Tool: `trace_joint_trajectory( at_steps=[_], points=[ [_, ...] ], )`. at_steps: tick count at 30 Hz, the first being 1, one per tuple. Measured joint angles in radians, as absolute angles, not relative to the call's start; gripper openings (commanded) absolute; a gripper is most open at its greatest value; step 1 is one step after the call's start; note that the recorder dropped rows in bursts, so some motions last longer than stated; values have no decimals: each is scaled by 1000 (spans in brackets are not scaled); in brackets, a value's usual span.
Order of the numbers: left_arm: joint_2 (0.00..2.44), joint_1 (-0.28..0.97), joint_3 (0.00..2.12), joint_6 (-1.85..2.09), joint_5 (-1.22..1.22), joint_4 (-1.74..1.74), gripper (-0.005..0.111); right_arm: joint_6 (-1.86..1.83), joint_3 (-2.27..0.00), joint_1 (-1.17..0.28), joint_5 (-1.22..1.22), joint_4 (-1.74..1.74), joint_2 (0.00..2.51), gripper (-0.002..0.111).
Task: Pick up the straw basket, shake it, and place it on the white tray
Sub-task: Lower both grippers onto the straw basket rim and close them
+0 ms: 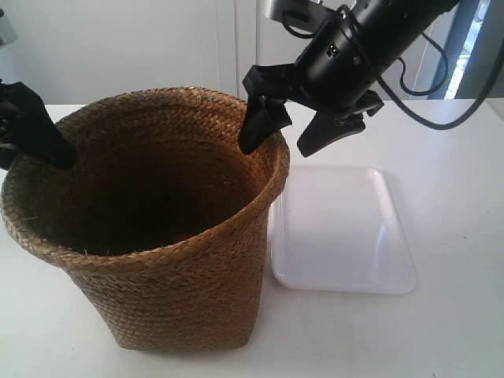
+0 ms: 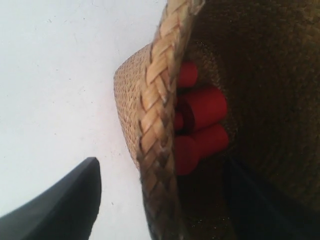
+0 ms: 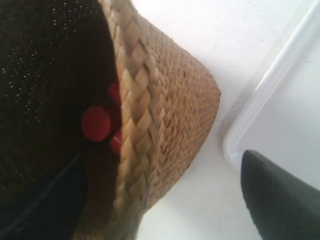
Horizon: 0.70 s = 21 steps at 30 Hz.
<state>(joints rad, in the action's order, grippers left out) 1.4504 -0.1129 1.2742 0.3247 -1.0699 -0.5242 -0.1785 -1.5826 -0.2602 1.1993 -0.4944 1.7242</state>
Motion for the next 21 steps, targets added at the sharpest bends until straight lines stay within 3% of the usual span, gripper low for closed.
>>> trace_joint_trajectory(
  at_steps=[21],
  points=[
    [1461,-113,1274,360,-1061,-555,71,-194,-1583,-260,1156,-485,1762,78]
  ],
)
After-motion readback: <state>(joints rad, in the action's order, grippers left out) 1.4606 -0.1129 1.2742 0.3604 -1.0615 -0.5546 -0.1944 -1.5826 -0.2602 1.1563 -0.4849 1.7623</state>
